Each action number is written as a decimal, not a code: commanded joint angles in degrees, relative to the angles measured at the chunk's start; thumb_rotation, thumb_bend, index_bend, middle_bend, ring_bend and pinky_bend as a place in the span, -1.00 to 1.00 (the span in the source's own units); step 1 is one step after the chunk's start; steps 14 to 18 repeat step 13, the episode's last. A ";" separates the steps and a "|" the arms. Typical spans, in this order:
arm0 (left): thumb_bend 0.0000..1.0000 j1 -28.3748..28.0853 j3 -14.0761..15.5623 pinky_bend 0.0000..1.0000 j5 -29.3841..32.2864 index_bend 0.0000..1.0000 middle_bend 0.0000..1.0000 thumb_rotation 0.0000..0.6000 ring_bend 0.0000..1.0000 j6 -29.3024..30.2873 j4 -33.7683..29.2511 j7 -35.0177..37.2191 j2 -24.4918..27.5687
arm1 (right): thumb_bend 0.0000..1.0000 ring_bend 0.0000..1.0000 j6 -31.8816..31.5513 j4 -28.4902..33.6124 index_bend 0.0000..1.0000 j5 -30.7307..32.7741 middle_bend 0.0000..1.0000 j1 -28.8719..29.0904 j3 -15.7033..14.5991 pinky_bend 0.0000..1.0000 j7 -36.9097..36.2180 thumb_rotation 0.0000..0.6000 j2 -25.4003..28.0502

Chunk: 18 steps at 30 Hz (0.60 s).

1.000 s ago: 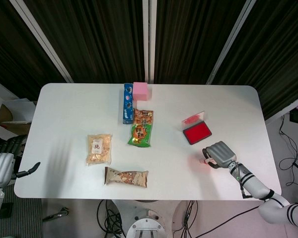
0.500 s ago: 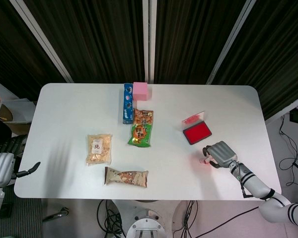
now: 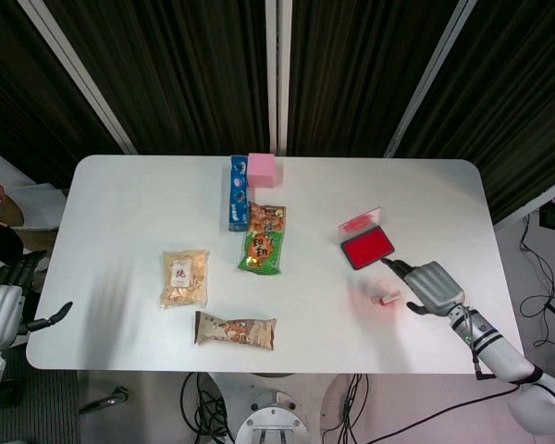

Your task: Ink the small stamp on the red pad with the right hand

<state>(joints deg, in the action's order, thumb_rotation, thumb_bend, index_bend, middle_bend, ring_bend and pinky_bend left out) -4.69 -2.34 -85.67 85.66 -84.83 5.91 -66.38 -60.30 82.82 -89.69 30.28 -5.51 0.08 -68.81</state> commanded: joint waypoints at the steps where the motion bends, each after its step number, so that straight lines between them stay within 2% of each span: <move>1: -0.67 0.00 -0.03 -0.59 -0.09 -0.78 -0.74 0.03 -0.76 0.09 -0.40 -0.26 0.14 | -0.77 -0.83 -14.08 7.15 -1.00 -1.56 -0.97 -8.43 -0.65 -0.59 -4.18 1.00 8.04; 2: -0.67 0.00 -0.02 -0.59 -0.15 -0.78 -0.74 0.02 -0.76 0.10 -0.61 -0.39 0.21 | -0.78 -0.96 -17.05 7.26 -1.00 -1.58 -1.00 -10.14 -0.50 -0.84 -5.48 1.00 8.60; 3: -0.67 -0.01 -0.01 -0.59 -0.21 -0.78 -0.74 0.02 -0.76 0.13 -0.89 -0.60 0.34 | -0.79 -1.00 -20.79 6.90 -1.00 -1.38 -1.00 -12.44 -0.24 -0.98 -6.40 1.00 8.82; 7: -0.67 0.00 -0.08 -0.59 -0.28 -0.78 -0.74 0.02 -0.76 0.27 -1.86 -1.26 0.99 | -0.79 -1.00 -26.91 5.70 -1.00 0.98 -1.00 -18.02 0.17 -1.00 -4.69 1.00 8.36; 13: -0.67 -0.06 -0.27 -0.59 -0.44 -0.78 -0.74 0.03 -0.76 0.55 -2.53 -1.83 1.52 | -0.73 -1.00 -26.71 2.70 -1.00 2.74 -1.00 -20.16 1.29 -1.00 -7.08 1.00 6.00; 18: -0.67 -0.06 -0.27 -0.59 -0.44 -0.78 -0.74 0.03 -0.76 0.55 -2.53 -1.83 1.52 | -0.73 -1.00 -26.71 2.70 -1.00 2.74 -1.00 -20.16 1.29 -1.00 -7.08 1.00 6.00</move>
